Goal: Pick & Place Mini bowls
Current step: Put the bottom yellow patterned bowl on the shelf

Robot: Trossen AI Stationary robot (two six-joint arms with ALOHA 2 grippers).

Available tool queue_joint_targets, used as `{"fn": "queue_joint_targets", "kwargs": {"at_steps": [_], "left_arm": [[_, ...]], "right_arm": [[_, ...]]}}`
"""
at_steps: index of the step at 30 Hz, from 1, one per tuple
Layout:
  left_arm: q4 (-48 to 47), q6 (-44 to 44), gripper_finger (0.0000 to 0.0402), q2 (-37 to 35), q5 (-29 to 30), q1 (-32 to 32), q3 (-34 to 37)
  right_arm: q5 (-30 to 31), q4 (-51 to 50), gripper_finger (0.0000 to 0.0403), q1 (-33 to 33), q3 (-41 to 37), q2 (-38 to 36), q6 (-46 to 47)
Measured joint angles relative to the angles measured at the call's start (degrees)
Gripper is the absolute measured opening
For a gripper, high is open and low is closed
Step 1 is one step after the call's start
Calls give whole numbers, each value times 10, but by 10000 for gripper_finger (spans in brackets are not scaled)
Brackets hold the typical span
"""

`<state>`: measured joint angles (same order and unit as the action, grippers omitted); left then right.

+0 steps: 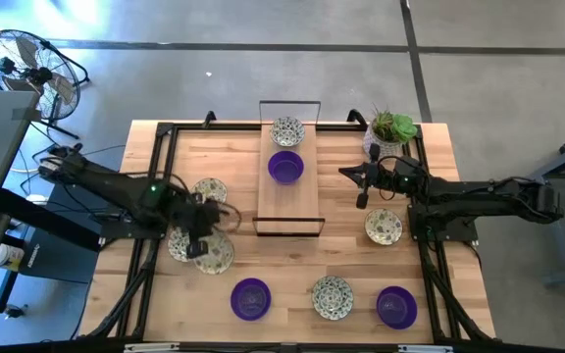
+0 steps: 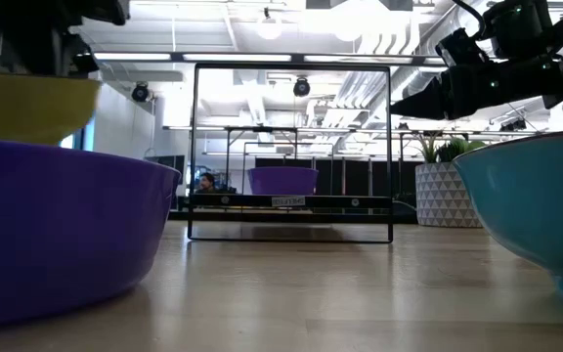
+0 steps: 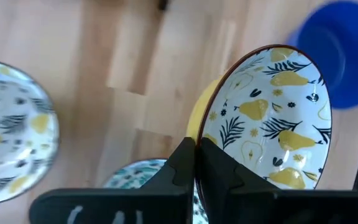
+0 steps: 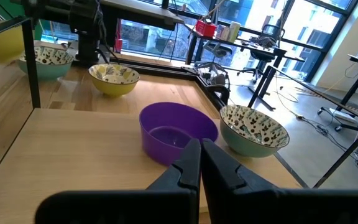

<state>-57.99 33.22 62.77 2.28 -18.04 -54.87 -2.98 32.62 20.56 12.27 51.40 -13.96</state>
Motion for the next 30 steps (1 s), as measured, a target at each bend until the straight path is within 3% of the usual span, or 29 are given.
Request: {"fn": "queue_joint_targets", "kwargs": {"at_steps": [9,18,24,30], "left_arm": [[10,-14,4,-46,25,138,0],[18,-60,4,-45,5,304,0],[80,-118,4,-36,-72,410,0],[165,-134,4,21,-178,466,0]], "right_arm": [[0,0,2,0,0,0,0],[0,0,2,0,0,0,0],[0,0,2,0,0,0,0],[0,2,1,0,0,0,0]]}}
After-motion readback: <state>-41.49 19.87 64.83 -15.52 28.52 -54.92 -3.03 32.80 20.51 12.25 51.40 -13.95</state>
